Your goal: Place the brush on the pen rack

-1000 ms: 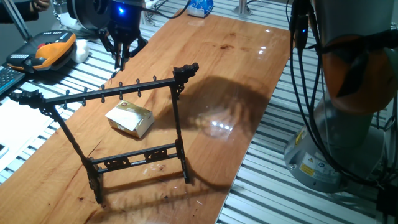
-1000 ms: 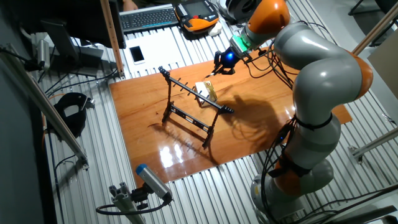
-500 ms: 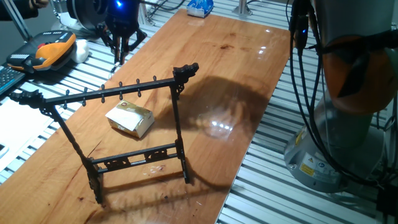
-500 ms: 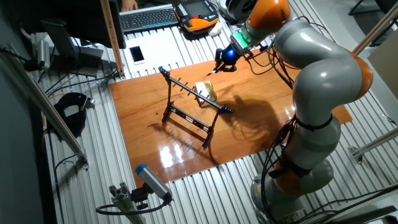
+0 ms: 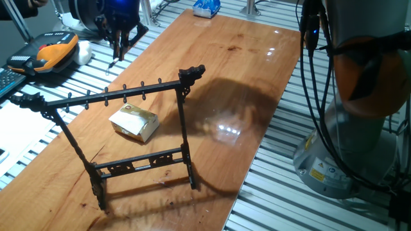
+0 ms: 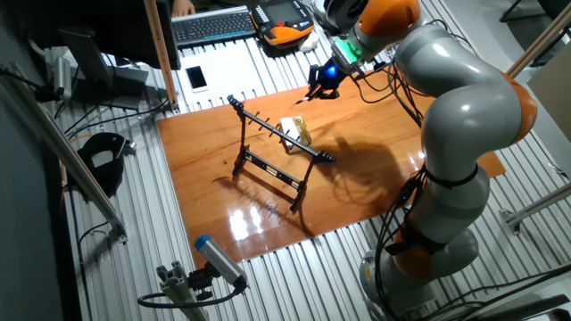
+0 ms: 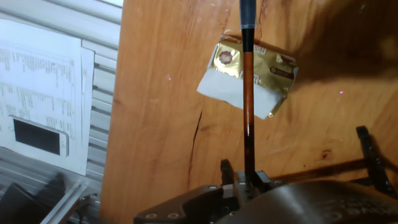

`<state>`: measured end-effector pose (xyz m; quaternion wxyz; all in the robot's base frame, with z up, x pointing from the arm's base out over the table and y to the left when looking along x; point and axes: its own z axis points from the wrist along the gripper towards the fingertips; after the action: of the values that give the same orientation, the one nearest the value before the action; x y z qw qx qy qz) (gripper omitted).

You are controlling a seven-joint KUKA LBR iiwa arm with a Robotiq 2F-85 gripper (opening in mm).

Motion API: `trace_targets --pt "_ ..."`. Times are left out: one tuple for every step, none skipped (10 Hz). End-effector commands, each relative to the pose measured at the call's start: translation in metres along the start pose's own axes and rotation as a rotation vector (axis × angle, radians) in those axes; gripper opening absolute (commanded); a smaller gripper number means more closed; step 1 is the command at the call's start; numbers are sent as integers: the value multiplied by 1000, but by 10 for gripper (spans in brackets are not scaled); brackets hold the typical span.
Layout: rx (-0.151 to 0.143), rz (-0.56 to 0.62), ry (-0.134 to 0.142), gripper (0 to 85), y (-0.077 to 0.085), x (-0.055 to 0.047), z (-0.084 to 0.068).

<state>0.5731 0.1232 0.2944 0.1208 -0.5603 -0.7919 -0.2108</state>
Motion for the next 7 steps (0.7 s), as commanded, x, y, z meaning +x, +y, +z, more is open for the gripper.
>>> trace_targets --pt "-3 6 -1 0 0 4 4" --pt "-11 15 7 0 0 8 9" --pt "-22 18 17 0 -1 11 10" --pt "-23 18 18 0 -1 15 7" --pt "-21 18 19 0 2 19 3" --pt "-15 25 24 0 6 25 0" --pt "-18 34 38 0 8 30 -2"
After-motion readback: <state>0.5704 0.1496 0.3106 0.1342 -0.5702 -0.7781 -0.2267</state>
